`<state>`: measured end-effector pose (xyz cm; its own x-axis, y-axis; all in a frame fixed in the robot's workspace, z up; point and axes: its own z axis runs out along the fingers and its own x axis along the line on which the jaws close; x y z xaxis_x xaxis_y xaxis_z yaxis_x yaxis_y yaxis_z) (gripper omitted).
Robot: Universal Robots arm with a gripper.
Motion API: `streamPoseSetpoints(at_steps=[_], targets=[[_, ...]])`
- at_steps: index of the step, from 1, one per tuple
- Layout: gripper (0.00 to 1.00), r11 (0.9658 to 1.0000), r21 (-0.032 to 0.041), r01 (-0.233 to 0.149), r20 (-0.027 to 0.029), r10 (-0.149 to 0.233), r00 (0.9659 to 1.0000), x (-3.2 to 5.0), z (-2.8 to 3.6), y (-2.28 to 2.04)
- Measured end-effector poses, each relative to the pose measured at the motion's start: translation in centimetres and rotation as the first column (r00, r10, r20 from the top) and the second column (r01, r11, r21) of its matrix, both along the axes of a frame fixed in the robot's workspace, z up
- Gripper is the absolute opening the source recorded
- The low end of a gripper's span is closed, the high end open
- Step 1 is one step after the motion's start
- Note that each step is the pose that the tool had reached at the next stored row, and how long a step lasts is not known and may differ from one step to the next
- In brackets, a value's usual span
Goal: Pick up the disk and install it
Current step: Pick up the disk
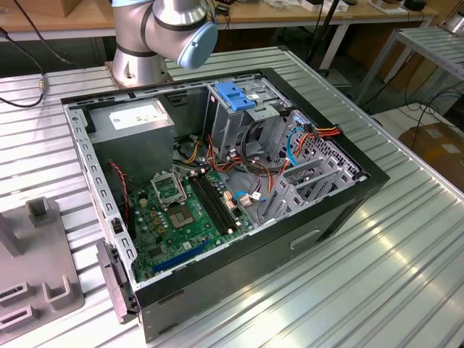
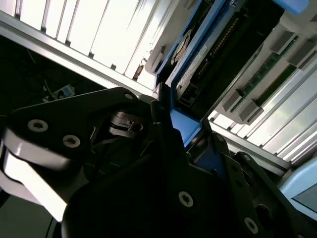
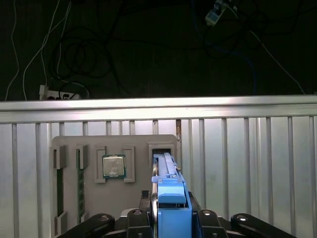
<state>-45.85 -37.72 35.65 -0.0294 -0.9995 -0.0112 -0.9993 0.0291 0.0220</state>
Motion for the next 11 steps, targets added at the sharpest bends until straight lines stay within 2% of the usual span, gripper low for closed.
streamPoseSetpoints(at_steps=[5, 11], targets=[[0.37, 1.0, -0.0001, 0.0, -0.0002, 0.0, 1.0, 0.0, 0.26, 0.0], [0.37, 1.0, 0.0001, 0.0, 0.0, 0.0, 1.0, 0.0, 1.41, 0.0]])
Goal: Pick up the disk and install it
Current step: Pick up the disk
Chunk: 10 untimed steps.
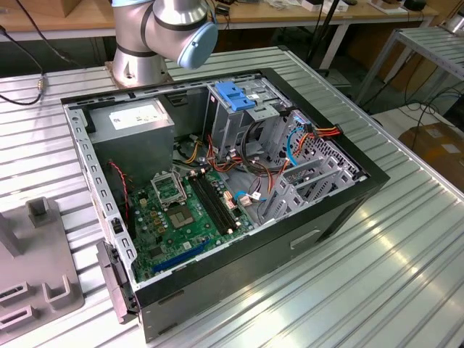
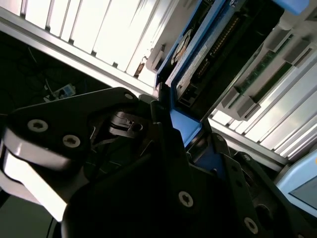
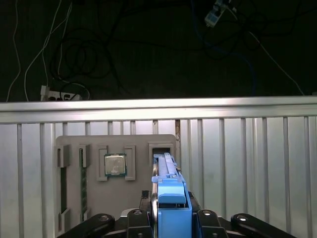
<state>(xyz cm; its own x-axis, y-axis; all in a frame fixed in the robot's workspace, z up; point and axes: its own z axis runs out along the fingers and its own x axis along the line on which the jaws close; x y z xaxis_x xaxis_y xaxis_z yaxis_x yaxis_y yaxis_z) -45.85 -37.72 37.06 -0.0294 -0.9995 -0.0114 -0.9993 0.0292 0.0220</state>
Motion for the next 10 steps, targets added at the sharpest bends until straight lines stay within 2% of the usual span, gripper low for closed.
streamPoseSetpoints(at_steps=[10], targets=[[0.37, 1.0, 0.0, 0.0, 0.0, 0.0, 1.0, 0.0, 1.37, 0.0]])
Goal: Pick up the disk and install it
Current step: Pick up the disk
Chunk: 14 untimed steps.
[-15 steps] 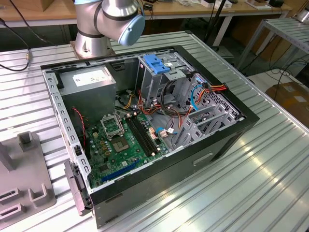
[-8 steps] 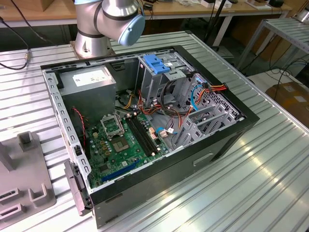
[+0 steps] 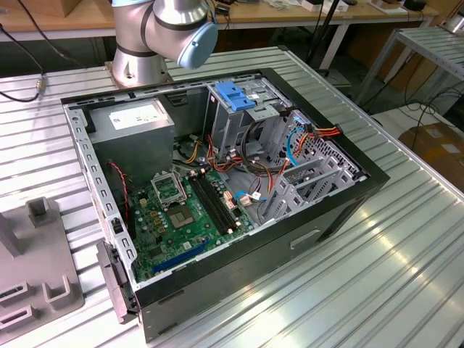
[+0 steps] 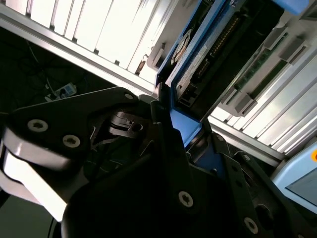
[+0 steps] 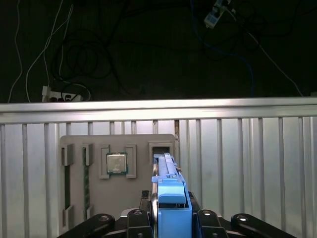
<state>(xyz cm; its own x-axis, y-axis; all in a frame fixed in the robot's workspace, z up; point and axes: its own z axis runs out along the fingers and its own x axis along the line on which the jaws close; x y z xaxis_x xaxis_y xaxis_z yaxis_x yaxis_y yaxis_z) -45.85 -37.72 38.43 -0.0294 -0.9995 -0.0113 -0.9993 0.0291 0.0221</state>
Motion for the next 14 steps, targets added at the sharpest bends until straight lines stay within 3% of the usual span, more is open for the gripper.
streamPoseSetpoints(at_steps=[14], targets=[[0.37, 1.0, 0.0, 0.0, 0.0001, 0.0, 1.0, 0.0, 1.29, 0.0]])
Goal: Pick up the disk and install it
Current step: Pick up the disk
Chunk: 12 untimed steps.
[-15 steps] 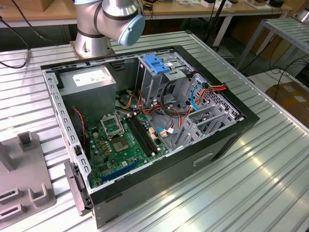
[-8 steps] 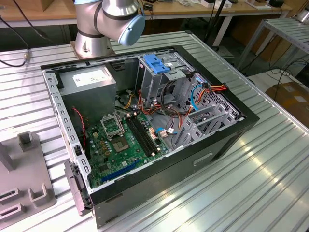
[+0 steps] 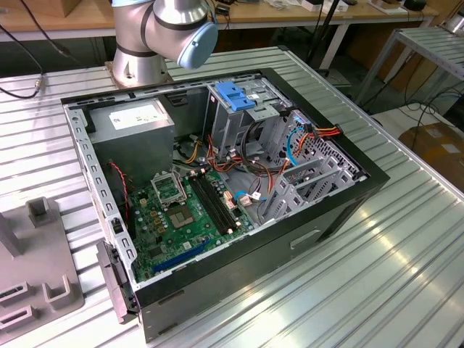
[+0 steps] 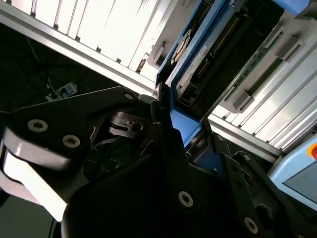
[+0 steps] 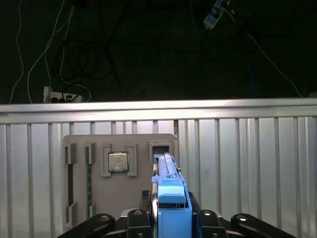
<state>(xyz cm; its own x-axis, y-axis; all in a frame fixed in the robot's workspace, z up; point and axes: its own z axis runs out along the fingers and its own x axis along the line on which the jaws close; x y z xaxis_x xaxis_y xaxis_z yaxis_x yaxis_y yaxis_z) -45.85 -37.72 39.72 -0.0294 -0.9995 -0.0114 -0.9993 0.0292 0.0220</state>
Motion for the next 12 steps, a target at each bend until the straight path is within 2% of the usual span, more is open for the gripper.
streamPoseSetpoints(at_steps=[12], targets=[[0.37, 1.0, 0.0, 0.0, 0.0, 0.0, 1.0, 0.0, 0.89, 0.0]])
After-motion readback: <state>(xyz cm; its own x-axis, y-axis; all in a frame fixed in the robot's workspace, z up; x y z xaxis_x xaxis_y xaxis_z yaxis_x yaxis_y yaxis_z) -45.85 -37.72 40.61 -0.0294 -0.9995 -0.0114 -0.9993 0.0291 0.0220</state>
